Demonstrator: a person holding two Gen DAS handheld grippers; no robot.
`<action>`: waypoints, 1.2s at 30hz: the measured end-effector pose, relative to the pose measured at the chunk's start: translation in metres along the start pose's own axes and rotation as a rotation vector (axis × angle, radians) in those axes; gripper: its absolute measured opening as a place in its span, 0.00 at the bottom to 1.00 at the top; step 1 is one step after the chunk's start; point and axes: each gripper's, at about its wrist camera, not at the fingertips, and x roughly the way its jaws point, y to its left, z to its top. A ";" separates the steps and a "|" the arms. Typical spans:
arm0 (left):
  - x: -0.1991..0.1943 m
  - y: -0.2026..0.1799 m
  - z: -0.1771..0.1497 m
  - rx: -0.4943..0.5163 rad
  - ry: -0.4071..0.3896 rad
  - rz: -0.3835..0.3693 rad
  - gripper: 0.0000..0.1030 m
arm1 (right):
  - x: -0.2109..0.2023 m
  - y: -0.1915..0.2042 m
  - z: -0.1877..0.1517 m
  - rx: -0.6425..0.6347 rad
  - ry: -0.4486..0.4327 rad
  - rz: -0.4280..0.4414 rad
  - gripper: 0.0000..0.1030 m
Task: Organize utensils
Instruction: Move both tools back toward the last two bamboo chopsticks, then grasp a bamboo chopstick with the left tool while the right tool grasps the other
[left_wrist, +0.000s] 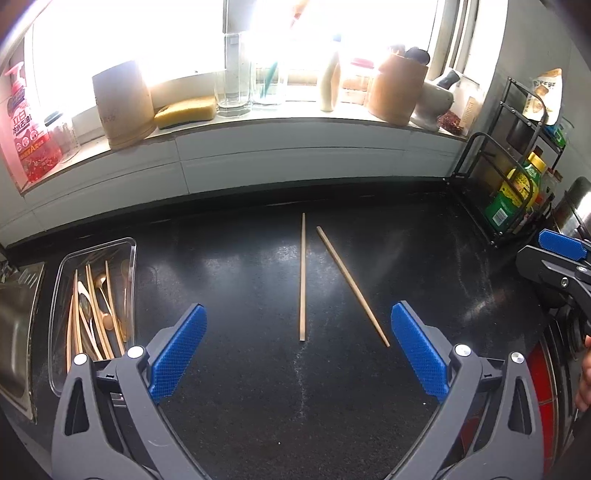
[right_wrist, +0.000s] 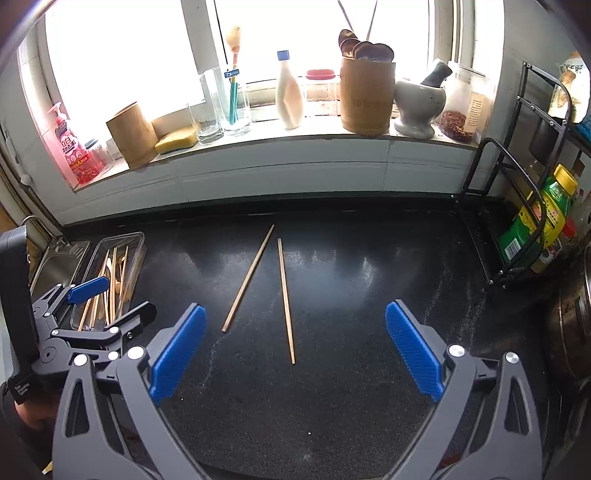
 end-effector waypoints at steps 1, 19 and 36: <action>0.002 0.002 0.001 -0.002 -0.001 0.004 0.95 | 0.003 0.001 0.001 -0.003 0.003 0.002 0.92; 0.137 0.005 0.021 0.116 0.098 0.033 0.93 | 0.139 -0.004 0.008 -0.116 0.114 0.033 0.92; 0.249 0.020 0.029 0.098 0.195 -0.026 0.62 | 0.258 0.011 -0.032 -0.277 0.181 0.093 0.72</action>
